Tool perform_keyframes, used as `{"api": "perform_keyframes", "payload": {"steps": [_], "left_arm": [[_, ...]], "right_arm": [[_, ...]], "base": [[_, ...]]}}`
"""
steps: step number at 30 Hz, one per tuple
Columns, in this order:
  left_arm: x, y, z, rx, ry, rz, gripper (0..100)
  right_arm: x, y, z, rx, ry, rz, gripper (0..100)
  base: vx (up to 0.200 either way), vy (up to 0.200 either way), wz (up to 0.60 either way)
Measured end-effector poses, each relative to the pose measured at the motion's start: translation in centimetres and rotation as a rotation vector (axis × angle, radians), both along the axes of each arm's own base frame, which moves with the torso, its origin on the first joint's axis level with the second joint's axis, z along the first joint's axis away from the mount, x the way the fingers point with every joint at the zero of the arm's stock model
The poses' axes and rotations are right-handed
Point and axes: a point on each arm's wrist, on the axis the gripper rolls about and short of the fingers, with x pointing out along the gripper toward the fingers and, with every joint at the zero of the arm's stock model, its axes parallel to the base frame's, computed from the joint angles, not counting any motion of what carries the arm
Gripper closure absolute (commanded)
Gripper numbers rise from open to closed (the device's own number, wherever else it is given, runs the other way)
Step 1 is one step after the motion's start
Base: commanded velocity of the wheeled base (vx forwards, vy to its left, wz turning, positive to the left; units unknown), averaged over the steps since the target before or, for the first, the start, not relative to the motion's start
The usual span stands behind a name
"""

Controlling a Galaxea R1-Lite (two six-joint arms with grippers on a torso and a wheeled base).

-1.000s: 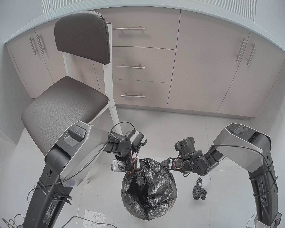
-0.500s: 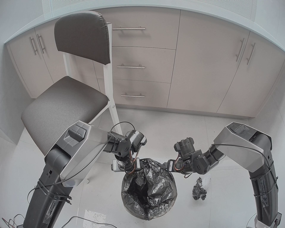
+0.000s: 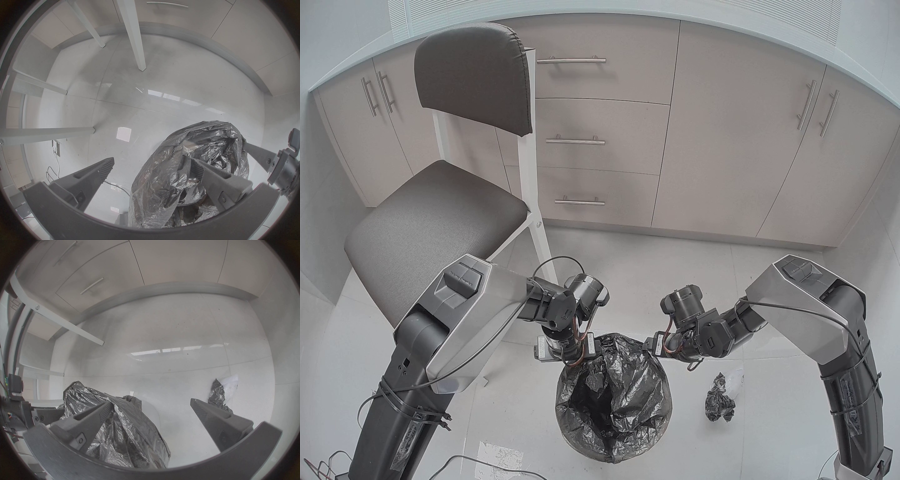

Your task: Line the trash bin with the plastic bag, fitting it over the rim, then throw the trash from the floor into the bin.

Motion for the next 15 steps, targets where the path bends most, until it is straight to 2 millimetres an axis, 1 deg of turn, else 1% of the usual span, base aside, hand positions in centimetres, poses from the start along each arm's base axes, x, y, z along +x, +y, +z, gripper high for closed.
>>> {"api": "perform_keyframes", "payload": {"steps": [7, 15], "left_arm": [[0.01, 0.02, -0.02, 0.001, 0.000, 0.000, 0], [0.02, 0.02, -0.05, 0.001, 0.000, 0.003, 0]], "right_arm": [[0.52, 0.23, 0.01, -0.003, 0.022, -0.021, 0], [0.83, 0.29, 0.04, -0.033, 0.089, -0.032, 0]], "base": [[0.000, 0.000, 0.00], [0.000, 0.000, 0.00]]}}
